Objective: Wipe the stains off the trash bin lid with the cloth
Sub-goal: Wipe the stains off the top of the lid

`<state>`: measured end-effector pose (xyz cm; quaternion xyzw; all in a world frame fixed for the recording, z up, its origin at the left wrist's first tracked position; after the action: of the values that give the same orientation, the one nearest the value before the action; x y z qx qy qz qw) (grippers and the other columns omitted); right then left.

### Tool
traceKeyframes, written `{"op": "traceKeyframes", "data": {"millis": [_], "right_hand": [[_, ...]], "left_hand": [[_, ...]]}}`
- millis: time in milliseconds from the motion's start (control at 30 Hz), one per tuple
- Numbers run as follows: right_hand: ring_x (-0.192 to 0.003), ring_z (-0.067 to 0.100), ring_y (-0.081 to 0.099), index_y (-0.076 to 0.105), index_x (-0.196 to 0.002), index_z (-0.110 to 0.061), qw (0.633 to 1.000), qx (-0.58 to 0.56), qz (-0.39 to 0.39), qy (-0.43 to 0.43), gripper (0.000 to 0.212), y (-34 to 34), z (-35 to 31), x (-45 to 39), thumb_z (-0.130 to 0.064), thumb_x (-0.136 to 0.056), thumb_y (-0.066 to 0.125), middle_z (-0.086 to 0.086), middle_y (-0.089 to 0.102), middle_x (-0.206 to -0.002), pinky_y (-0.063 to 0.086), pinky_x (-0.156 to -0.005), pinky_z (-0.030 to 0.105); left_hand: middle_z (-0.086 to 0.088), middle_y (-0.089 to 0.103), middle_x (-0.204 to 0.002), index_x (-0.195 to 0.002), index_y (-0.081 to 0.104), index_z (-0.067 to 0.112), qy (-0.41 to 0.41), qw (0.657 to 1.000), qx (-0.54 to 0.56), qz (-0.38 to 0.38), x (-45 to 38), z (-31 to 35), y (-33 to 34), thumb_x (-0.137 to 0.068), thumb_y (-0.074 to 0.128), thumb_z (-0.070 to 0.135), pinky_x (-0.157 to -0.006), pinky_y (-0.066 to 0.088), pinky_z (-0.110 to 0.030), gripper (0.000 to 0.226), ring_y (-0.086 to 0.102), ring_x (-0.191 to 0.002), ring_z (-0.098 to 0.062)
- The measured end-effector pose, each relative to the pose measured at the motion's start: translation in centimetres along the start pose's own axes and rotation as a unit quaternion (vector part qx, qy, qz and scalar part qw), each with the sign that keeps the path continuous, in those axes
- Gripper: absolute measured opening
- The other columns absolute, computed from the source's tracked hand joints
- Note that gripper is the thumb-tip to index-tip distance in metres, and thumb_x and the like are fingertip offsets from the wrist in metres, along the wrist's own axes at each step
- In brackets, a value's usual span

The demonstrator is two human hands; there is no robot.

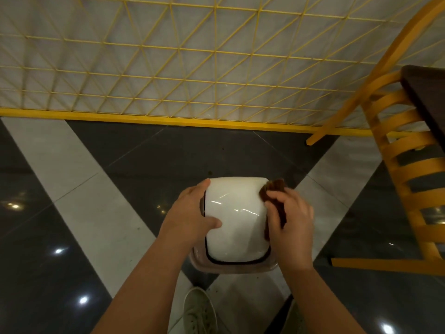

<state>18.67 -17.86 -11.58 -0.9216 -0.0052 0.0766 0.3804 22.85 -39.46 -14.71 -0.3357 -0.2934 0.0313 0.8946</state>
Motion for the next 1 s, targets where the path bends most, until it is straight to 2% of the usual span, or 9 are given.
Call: {"op": "traceKeyframes", "data": {"millis": [167,367,600,767,867,1000], "right_hand": [[-0.114,0.002,0.033,0.056,-0.109,-0.038,1.0,-0.002,0.001,-0.007,0.035,-0.2,2.4,4.4,-0.016,-0.083,0.065,-0.013,0.044,-0.122,0.026,-0.091,0.014],[-0.112,0.005,0.039,0.06,-0.108,-0.032,1.0,-0.023,0.008,-0.014,0.038,-0.3,3.2,5.8,-0.009,-0.079,0.07,-0.01,0.048,-0.118,0.031,-0.091,0.016],[-0.096,0.014,0.052,0.065,-0.096,-0.033,0.999,-0.019,-0.028,0.04,0.04,1.5,6.3,10.4,-0.006,-0.072,0.079,-0.01,0.055,-0.102,0.042,-0.086,0.022],[-0.092,0.015,0.055,0.069,-0.095,-0.027,0.996,-0.022,-0.017,0.087,0.033,2.6,6.0,11.5,-0.005,-0.072,0.079,-0.006,0.054,-0.095,0.041,-0.086,0.019],[-0.091,0.006,0.052,0.07,-0.091,-0.026,0.997,-0.035,-0.031,0.063,0.033,4.0,4.0,12.2,-0.005,-0.069,0.081,-0.005,0.054,-0.092,0.035,-0.085,0.006],[-0.092,0.009,0.052,0.068,-0.092,-0.028,0.995,-0.049,-0.065,0.061,0.028,7.8,1.0,13.7,-0.012,-0.072,0.079,-0.008,0.054,-0.097,0.031,-0.086,0.001]], "left_hand": [[0.003,0.031,-0.149,-0.15,0.02,0.039,-0.004,1.0,-0.006,-0.003,0.0,0.2,0.0,-0.074,0.079,0.025,-0.107,0.035,-0.039,0.097,0.038,-0.132,-0.021],[0.001,0.031,-0.149,-0.15,0.018,0.038,-0.013,1.0,-0.022,-0.005,0.2,0.1,0.2,-0.076,0.078,0.026,-0.107,0.036,-0.042,0.096,0.038,-0.133,-0.023],[-0.002,0.033,-0.147,-0.15,0.018,0.037,-0.019,0.999,-0.028,0.002,0.6,0.0,0.0,-0.074,0.079,0.026,-0.106,0.037,-0.043,0.098,0.04,-0.131,-0.025],[-0.003,0.035,-0.145,-0.151,0.017,0.037,-0.009,1.0,-0.019,0.006,0.6,0.0,0.1,-0.074,0.079,0.026,-0.104,0.038,-0.042,0.099,0.041,-0.129,-0.024],[-0.003,0.033,-0.146,-0.151,0.015,0.037,-0.008,1.0,-0.026,0.004,0.7,0.1,0.0,-0.076,0.078,0.027,-0.103,0.038,-0.041,0.098,0.041,-0.129,-0.024],[-0.002,0.033,-0.146,-0.151,0.016,0.037,0.0,1.0,-0.014,0.01,0.9,0.1,0.0,-0.077,0.076,0.026,-0.102,0.038,-0.038,0.097,0.041,-0.128,-0.023]]}}
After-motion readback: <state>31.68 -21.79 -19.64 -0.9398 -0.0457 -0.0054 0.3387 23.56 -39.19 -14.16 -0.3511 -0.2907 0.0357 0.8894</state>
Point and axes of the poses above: each hand's wrist, its own x-axis away from the middle knuckle, its own y-axis out of the palm, z = x × y, the point moved 9 cm from there along -x, towards the middle knuckle
